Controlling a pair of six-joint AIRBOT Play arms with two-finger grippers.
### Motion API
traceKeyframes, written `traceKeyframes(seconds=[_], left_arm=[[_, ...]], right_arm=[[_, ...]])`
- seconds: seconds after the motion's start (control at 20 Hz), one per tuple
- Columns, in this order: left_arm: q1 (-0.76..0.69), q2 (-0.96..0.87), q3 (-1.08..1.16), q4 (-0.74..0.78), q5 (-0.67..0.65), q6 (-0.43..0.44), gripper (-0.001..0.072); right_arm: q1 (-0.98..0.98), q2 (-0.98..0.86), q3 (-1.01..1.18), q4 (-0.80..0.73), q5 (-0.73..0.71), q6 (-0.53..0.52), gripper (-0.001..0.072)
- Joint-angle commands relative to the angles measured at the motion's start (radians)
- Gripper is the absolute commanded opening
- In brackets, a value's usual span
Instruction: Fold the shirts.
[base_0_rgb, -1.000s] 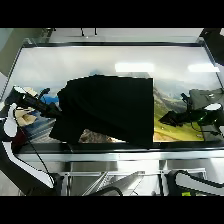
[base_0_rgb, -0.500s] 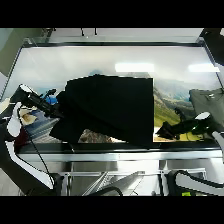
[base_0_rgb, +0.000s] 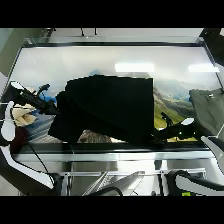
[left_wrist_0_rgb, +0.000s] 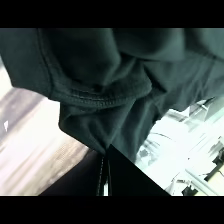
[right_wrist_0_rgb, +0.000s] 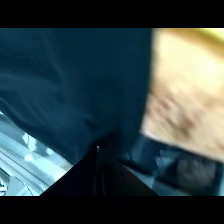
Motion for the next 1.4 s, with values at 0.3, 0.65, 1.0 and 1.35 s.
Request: traceKeyframes(seconds=[0.3,0.65,1.0,1.35], left_arm=[[0.052,0.453,0.001,-0.592,-0.032,0.107,0.0014],[0.387,1.059,0.057,-0.962,0.315,0.211,0.0014],[0.356,1.033,0.433,-0.595,0.431,0.148,0.0014],[-0.181,0.575,0.362,-0.11,0.374,0.112,0.0014]], right_arm=[[-0.105,0.306,0.617,0.193,0.054,-0.125,0.0024],[-0.212,0.495,1.142,0.177,-0.017,-0.129,0.0024],[-0.217,0.452,1.162,0.185,0.036,-0.201,0.0024],[-0.125,0.058,0.926,0.322,0.07,-0.337,0.0023]])
